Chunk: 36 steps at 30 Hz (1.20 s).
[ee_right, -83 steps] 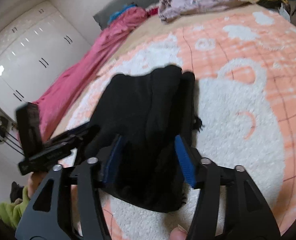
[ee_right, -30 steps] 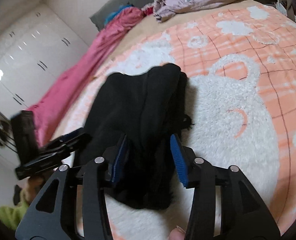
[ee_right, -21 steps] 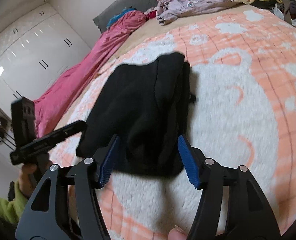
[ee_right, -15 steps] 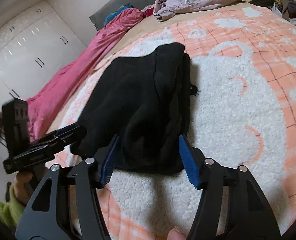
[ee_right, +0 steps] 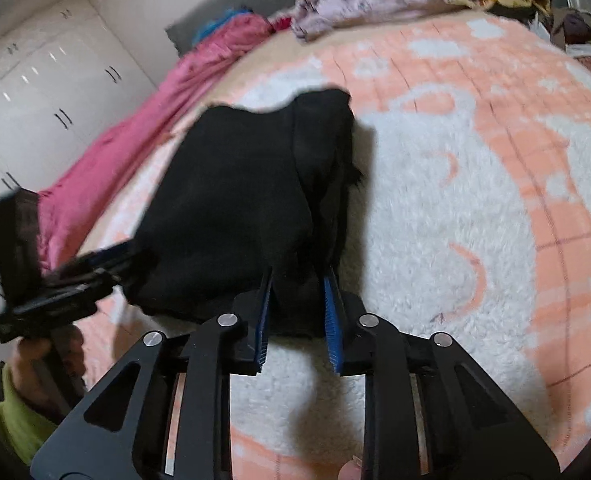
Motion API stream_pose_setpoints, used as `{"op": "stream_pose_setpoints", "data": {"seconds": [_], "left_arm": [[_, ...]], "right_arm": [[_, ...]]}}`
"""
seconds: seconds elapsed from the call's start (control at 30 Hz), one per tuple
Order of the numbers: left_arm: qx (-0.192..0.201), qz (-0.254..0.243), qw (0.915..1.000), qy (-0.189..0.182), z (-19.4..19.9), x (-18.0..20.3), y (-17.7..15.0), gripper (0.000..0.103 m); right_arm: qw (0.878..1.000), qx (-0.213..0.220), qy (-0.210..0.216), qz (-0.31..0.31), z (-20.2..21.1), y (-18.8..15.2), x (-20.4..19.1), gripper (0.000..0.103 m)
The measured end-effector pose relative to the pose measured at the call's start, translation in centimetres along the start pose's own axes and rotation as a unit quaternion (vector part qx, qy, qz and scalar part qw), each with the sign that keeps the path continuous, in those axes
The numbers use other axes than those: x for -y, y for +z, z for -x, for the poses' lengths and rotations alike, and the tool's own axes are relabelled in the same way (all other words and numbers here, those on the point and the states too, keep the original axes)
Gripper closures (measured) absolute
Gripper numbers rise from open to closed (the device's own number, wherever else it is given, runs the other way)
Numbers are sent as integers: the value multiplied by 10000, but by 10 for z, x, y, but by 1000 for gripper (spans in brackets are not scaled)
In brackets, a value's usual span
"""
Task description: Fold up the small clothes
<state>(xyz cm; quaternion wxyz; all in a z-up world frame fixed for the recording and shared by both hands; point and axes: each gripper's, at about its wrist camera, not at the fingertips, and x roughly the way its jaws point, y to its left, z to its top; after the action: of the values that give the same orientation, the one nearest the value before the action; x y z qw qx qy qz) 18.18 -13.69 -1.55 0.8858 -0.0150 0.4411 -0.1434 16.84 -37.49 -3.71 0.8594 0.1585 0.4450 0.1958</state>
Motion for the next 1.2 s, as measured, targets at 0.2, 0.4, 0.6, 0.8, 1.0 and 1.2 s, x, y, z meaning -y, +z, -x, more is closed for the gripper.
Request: {"op": "stream_pose_setpoints", "data": {"seconds": [0.2,0.4,0.6,0.8,1.0,1.2], "left_arm": [[-5,30,10000,13,-3,-1,-1,28],[1,50,10000,38,-3,-3,-2,27],[3,62,10000,12,-4,-7,-2,27],[14,66,10000,5,-5,-7,-4,27],[-4,81,10000,-17,-9,-8,-6,26],[-9,9,10000,-74,-11,-6,-7,26]], "right_arm": [[9999,33,-57,-82,-1,-1,5,68],[9994,332,67,-6,15,3,1,60],[9914,1146,-187,602,47,11,-25,59],[9874,920,-479,1196,15,51,-63,61],[9851,-52,-1198,1235,-65,82,-53,63],[9807,21,-1627,1087,-73,81,-36,60]]}}
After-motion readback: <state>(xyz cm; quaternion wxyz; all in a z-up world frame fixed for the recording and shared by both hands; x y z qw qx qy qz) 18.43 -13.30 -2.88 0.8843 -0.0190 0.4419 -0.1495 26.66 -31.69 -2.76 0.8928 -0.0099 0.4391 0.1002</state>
